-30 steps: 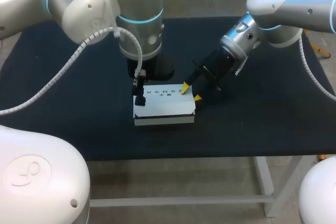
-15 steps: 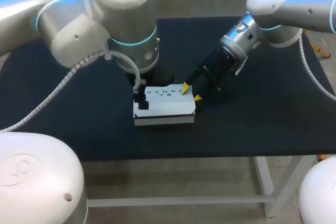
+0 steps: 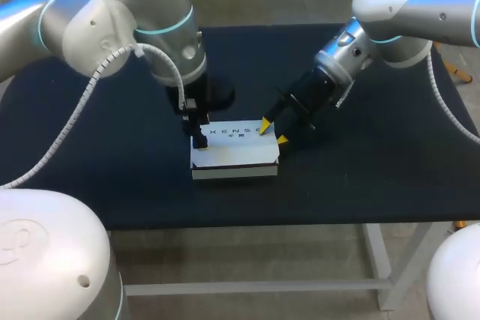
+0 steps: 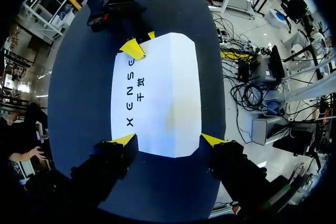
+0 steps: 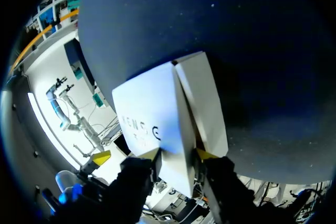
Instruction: Assemble the packaging by folding the flat box into shape, placing the metal phone stand inside, and closing the box properly
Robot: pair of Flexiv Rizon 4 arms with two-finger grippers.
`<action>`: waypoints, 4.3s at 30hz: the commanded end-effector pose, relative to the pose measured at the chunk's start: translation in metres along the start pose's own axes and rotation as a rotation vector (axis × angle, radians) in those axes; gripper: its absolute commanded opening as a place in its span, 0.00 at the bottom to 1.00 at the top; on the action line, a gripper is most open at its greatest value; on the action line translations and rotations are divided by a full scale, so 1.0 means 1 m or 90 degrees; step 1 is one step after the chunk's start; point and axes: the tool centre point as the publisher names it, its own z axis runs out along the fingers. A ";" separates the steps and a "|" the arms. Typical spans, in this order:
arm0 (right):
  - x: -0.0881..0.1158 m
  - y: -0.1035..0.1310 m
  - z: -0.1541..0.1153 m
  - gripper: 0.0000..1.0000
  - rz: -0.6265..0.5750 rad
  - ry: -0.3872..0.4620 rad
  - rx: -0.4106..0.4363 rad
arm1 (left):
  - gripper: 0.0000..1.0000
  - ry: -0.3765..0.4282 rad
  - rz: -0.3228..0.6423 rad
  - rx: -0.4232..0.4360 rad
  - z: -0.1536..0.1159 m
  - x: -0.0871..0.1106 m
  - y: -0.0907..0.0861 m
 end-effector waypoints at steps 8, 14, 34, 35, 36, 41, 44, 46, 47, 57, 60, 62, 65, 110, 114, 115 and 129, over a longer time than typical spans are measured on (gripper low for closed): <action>-0.001 0.001 0.001 0.43 0.000 0.000 0.001 | 0.75 -0.033 -0.012 -0.024 0.020 0.010 -0.015; -0.001 0.001 0.001 0.43 0.000 0.000 0.001 | 0.71 -0.036 -0.013 -0.025 0.028 0.007 -0.016; -0.001 0.001 0.001 0.43 0.000 0.000 0.001 | 0.62 -0.063 -0.027 -0.029 0.041 0.004 -0.015; -0.001 0.001 0.001 0.42 0.000 0.000 0.001 | 0.62 -0.070 -0.035 -0.032 0.042 0.003 -0.015; -0.001 0.001 0.001 0.43 0.000 0.000 0.001 | 0.62 -0.071 -0.033 -0.030 0.043 0.002 -0.015; -0.001 0.001 0.001 0.42 0.000 0.000 0.001 | 0.67 -0.090 -0.035 -0.037 0.046 0.001 -0.016; -0.001 0.001 0.001 0.42 0.000 0.000 0.001 | 0.69 -0.108 -0.035 -0.044 0.047 0.002 -0.018; -0.001 0.001 0.001 0.42 0.000 0.000 0.001 | 0.70 -0.118 -0.031 -0.047 0.048 0.001 -0.018; -0.001 0.001 0.001 0.42 0.000 0.000 0.001 | 0.69 -0.119 -0.035 -0.049 0.049 0.001 -0.019; -0.001 0.001 0.001 0.42 0.000 0.000 0.001 | 0.71 -0.155 -0.052 -0.056 0.050 -0.006 -0.019; -0.001 0.001 0.001 0.42 0.000 0.000 0.001 | 0.70 -0.169 -0.058 -0.061 0.050 -0.008 -0.021; -0.001 0.001 0.001 0.42 0.000 0.000 0.001 | 0.71 -0.175 -0.054 -0.057 0.051 -0.009 -0.021; -0.001 0.001 0.001 0.42 0.000 0.000 0.001 | 0.71 -0.187 -0.059 -0.053 0.054 -0.012 -0.021; -0.007 -0.009 -0.006 0.40 -0.009 0.007 -0.013 | 0.43 -0.251 -0.063 -0.080 0.068 -0.007 -0.022; -0.008 -0.014 -0.009 0.40 -0.014 0.014 -0.021 | 0.43 -0.250 -0.063 -0.080 0.068 -0.005 -0.022; -0.009 -0.016 -0.010 0.40 -0.015 0.016 -0.024 | 0.43 -0.250 -0.063 -0.080 0.068 -0.005 -0.022; -0.003 -0.042 -0.021 0.27 -0.063 0.029 -0.076 | 0.44 -0.248 -0.064 -0.080 0.068 -0.002 -0.022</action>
